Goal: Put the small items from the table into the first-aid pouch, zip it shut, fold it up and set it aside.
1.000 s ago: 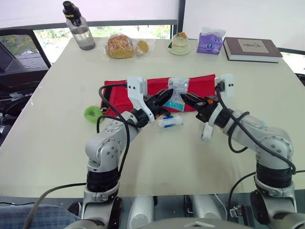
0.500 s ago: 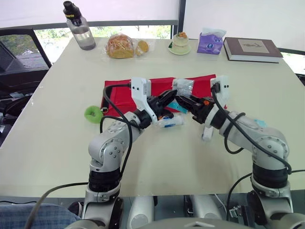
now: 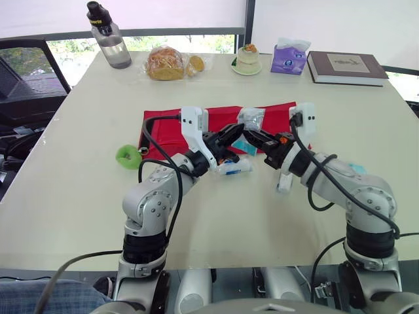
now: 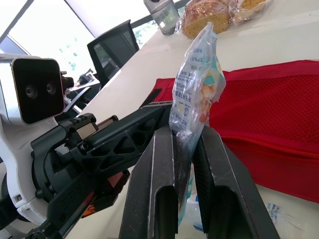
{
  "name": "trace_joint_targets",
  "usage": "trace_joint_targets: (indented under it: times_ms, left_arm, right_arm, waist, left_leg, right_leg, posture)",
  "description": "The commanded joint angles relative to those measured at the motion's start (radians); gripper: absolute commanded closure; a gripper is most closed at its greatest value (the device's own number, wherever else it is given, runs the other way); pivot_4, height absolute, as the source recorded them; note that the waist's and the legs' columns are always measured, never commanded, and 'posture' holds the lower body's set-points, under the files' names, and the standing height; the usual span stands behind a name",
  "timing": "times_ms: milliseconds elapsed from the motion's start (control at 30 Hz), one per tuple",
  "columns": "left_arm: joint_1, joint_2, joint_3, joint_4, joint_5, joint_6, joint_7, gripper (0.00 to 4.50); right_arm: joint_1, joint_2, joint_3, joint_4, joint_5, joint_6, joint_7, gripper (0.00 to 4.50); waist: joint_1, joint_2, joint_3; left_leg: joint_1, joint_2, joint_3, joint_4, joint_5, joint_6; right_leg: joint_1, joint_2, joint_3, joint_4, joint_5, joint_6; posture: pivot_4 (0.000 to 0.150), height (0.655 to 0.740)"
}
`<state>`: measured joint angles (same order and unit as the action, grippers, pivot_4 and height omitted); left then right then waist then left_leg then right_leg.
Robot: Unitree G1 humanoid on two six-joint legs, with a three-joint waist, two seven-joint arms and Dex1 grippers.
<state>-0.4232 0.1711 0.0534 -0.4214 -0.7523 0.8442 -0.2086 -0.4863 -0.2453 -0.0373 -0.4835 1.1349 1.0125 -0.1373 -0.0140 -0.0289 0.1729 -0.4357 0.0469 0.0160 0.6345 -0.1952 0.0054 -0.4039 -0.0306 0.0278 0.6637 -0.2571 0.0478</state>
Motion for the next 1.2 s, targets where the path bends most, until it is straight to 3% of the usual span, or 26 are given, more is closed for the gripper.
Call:
trace_joint_targets:
  times_ms: [33, 100, 333, 433, 467, 667, 967, 1200]
  left_arm:
    - [-0.001, -0.001, 0.048, -0.03, -0.041, -0.011, 0.0, 4.5]
    - [-0.004, 0.002, 0.061, -0.027, -0.052, -0.011, 0.002, 4.5]
    - [-0.009, 0.041, 0.1, -0.002, -0.045, -0.026, -0.005, 1.68]
    - [-0.003, 0.095, 0.122, 0.018, -0.029, -0.036, -0.038, 0.64]
    - [0.0, 0.139, 0.128, 0.042, 0.0, -0.052, -0.066, 0.03]
    - [0.029, 0.394, 0.063, 0.217, 0.249, -0.232, -0.226, 0.03]
    - [0.067, 0.535, 0.02, 0.39, 0.459, -0.444, -0.368, 0.03]
    - [0.003, 0.653, -0.101, 0.602, 0.735, -0.695, -0.398, 0.03]
  right_arm:
    - [-0.007, -0.014, -0.029, -0.003, -0.019, -0.01, -0.012, 4.42]
    - [-0.006, -0.02, -0.033, 0.0, -0.017, -0.009, -0.006, 4.42]
    - [-0.004, -0.028, -0.049, 0.005, 0.003, -0.014, 0.022, 4.5]
    - [0.003, -0.038, -0.069, 0.007, 0.023, -0.013, 0.037, 4.5]
    - [0.008, -0.045, -0.078, 0.009, 0.034, -0.011, 0.046, 4.5]
    - [0.035, -0.082, -0.098, 0.021, 0.078, 0.003, 0.087, 4.5]
    - [0.068, -0.097, -0.082, 0.01, 0.105, 0.006, 0.105, 4.5]
    - [0.089, -0.089, -0.068, -0.008, 0.102, -0.005, 0.095, 4.5]
  waist:
    - [0.0, 0.0, 0.0]
    - [0.0, 0.0, 0.0]
    - [0.0, 0.0, 0.0]
    - [0.0, 0.0, 0.0]
    - [0.0, 0.0, 0.0]
    - [-0.002, 0.001, 0.0]
    - [0.001, 0.001, 0.001]
    - [0.0, 0.001, 0.001]
  left_leg:
    - [0.0, 0.0, 0.0, 0.0, 0.0, 0.0]
    - [0.0, 0.0, 0.0, 0.0, 0.0, 0.0]
    - [0.0, 0.0, 0.0, 0.0, 0.0, 0.0]
    - [0.0, 0.0, 0.0, 0.0, 0.0, 0.0]
    - [0.0, 0.0, 0.0, 0.0, 0.0, 0.0]
    - [0.001, 0.001, 0.001, -0.001, 0.0, 0.0]
    - [-0.001, 0.001, 0.002, -0.002, 0.0, 0.0]
    - [-0.001, 0.003, 0.004, -0.002, 0.0, 0.0]
  right_leg:
    - [0.0, 0.0, 0.0, 0.0, 0.0, 0.0]
    - [0.0, 0.0, 0.0, 0.0, 0.0, 0.0]
    - [0.0, 0.0, 0.0, 0.0, 0.0, 0.0]
    - [0.0, 0.0, 0.0, 0.0, 0.0, 0.0]
    - [0.0, 0.0, 0.0, 0.0, 0.0, 0.0]
    - [0.0, 0.001, 0.0, 0.0, 0.0, 0.0]
    - [-0.002, -0.001, 0.0, -0.001, 0.0, 0.0]
    - [-0.004, -0.001, 0.0, 0.0, 0.0, 0.0]
  posture:
    - [0.15, 0.74]
    - [0.15, 0.74]
    - [0.15, 0.74]
    - [0.15, 0.74]
    - [0.15, 0.74]
    - [0.15, 0.74]
    - [0.15, 0.74]
    - [0.15, 0.74]
